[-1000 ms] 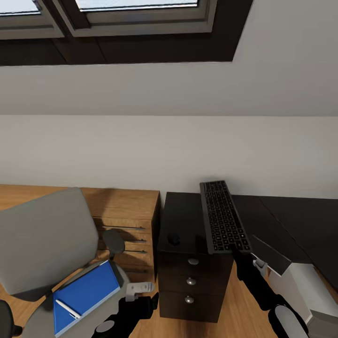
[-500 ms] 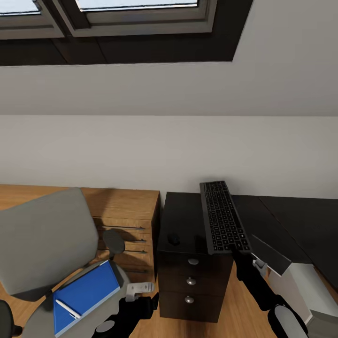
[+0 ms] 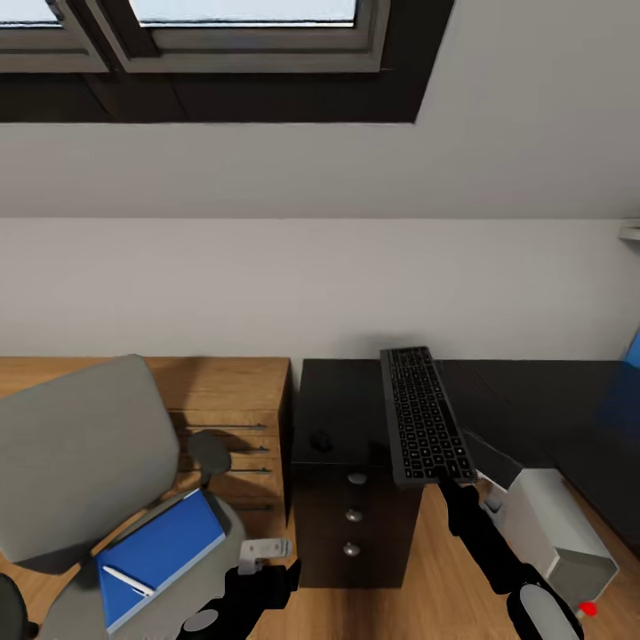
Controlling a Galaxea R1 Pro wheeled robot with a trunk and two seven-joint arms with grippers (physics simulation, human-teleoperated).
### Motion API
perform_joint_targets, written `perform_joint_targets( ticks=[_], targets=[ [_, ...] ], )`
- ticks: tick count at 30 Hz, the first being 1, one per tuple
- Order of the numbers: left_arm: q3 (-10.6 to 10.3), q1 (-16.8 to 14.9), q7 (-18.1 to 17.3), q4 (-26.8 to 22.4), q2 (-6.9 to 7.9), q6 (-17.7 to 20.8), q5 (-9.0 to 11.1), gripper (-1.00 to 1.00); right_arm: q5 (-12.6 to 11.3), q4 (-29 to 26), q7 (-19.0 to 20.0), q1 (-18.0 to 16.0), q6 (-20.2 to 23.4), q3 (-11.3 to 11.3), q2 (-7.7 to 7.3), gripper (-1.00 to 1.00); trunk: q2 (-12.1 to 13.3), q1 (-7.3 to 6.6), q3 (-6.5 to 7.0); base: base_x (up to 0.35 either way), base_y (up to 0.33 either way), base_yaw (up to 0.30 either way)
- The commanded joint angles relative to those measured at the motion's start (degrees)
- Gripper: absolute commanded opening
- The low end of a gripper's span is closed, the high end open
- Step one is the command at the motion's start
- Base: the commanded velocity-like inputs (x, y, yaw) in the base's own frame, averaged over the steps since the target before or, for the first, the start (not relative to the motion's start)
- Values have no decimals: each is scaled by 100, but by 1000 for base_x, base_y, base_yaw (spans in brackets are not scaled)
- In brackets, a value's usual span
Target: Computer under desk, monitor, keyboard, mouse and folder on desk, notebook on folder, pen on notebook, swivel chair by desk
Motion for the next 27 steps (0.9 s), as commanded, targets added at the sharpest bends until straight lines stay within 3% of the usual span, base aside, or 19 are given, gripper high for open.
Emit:
perform_joint_targets(
  ticks=[1,6,14,16,27],
  targets=[
    [-17,-6,58,-8,7,5,61,100,-66,2,24,-4,32,-7,2,-100,-5,-2,-6,-254,220,-255],
    [-21,-6,57,-8,7,5,57,100,-66,6,23,-4,14,-6,6,-100,-5,-2,-6,-244,224,-257],
    [-21,-6,57,-8,5,5,60,100,-55,23,23,-4,-14,-7,74,-100,-5,-2,-6,-41,47,-258],
    [-219,-6,63,0,7,5,62,100,-34,19,23,-4,-14,-14,156,-100,-5,-2,-6,-141,191,-262],
    [-297,-6,66,1,7,5,60,100,-31,25,23,-4,-17,-15,168,-100,-5,-2,-6,-130,290,-262]
  ],
)
